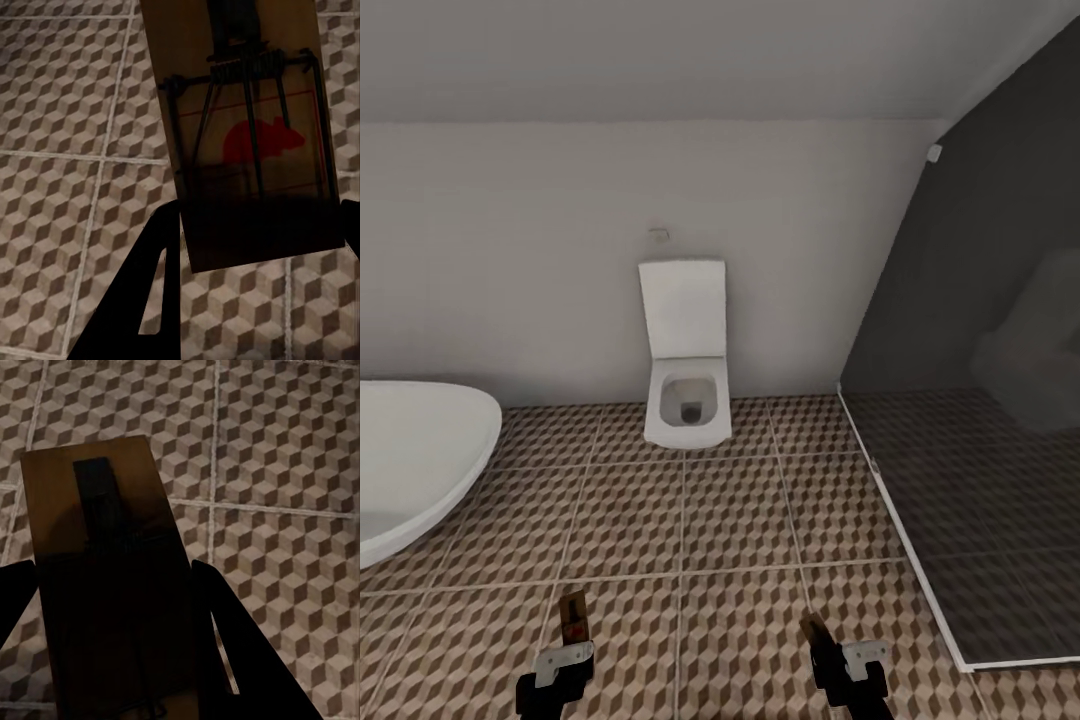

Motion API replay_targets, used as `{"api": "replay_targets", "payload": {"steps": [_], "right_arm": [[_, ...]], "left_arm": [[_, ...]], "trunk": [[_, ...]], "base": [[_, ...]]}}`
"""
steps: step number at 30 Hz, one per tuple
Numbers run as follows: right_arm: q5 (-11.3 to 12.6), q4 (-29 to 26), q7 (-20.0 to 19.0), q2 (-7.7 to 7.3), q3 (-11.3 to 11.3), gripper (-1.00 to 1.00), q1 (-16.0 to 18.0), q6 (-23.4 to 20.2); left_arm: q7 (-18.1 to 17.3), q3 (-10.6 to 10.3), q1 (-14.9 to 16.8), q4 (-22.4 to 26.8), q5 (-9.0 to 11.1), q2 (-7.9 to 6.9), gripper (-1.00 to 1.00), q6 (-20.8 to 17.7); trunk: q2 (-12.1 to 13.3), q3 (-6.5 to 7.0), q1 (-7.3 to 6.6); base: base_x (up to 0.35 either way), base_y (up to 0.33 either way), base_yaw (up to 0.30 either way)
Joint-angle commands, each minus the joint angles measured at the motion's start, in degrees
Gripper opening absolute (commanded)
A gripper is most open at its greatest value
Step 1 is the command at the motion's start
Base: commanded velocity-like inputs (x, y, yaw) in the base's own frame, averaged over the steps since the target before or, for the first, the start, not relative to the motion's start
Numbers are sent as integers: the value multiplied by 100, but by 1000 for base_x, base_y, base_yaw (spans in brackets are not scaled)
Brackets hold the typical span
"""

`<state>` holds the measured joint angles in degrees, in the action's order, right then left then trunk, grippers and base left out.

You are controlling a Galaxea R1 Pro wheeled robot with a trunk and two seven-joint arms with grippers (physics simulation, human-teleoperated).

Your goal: Take the four mousetraps from the cabinet in the bathroom and place them on the bathroom floor. Make sure all four end up on the same floor surface, and ensure that at least two of them are either under or directly next to the same bathroom sink.

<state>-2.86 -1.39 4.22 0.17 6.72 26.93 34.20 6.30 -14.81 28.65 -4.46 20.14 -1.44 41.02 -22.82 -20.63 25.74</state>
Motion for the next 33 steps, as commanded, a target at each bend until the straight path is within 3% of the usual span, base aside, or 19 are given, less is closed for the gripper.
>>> {"api": "replay_targets", "payload": {"steps": [1,23,33], "right_arm": [[-22,7,44,1,32,-100,5,15],[-22,7,44,1,32,-100,5,8],[-25,-2,31,16,33,-100,5,7]], "left_arm": [[46,-49,9,-20,-10,3,-100,27],[46,-49,9,-20,-10,3,-100,29],[46,-49,9,-20,-10,-2,-100,29]], "trunk": [[-9,-9,4],[-9,-9,4],[-9,-9,4]], "base": [[141,-120,4],[140,-26,0],[25,0,0]]}}
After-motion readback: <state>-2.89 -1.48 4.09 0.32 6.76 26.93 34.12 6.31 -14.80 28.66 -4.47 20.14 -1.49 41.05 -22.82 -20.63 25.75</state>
